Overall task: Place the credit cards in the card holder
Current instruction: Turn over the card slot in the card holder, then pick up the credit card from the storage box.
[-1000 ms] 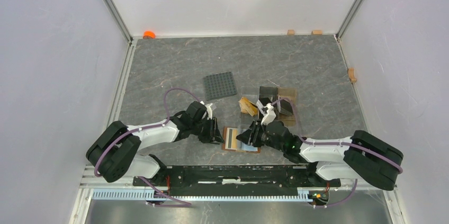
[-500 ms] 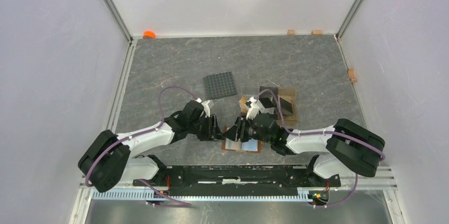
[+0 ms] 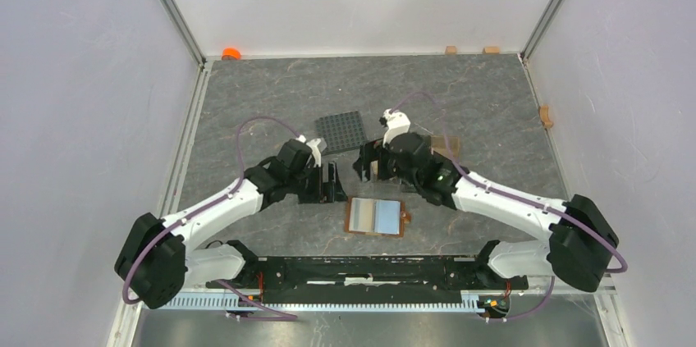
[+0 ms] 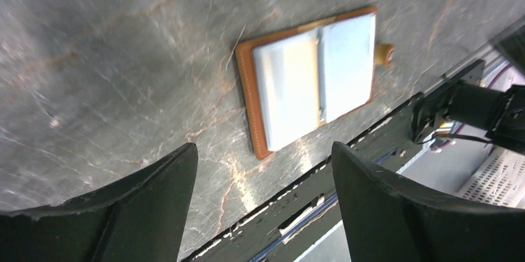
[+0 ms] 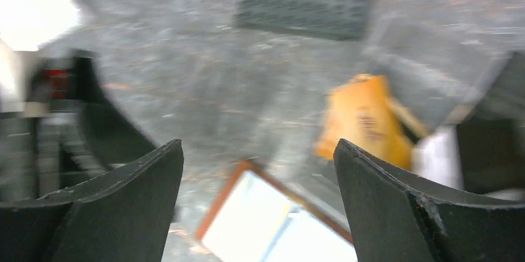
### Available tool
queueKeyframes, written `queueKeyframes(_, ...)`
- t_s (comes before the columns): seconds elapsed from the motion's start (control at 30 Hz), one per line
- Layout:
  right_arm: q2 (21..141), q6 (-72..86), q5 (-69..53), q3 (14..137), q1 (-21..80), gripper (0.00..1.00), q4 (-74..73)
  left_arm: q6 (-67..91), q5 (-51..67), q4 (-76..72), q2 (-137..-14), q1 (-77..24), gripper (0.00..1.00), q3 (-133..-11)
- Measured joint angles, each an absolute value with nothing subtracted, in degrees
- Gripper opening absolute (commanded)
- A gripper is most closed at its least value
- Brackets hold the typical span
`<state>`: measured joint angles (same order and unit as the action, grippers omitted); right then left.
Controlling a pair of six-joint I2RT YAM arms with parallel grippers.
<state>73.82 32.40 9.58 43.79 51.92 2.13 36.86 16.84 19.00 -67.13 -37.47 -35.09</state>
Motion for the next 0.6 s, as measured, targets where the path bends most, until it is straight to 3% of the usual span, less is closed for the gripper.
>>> queueKeyframes(0.27, 75.4, 18.3, 14.6, 49.6, 40.9, 0.98, -15.1, 28.5, 16.7, 26.7, -67.9, -31.5, 0.88, -46.5)
queueKeyframes(0.6, 83.4, 9.3, 10.0, 50.3, 35.7, 0.98, -17.7, 22.9, 17.1, 31.7, -69.1, -24.8, 0.88, -49.4)
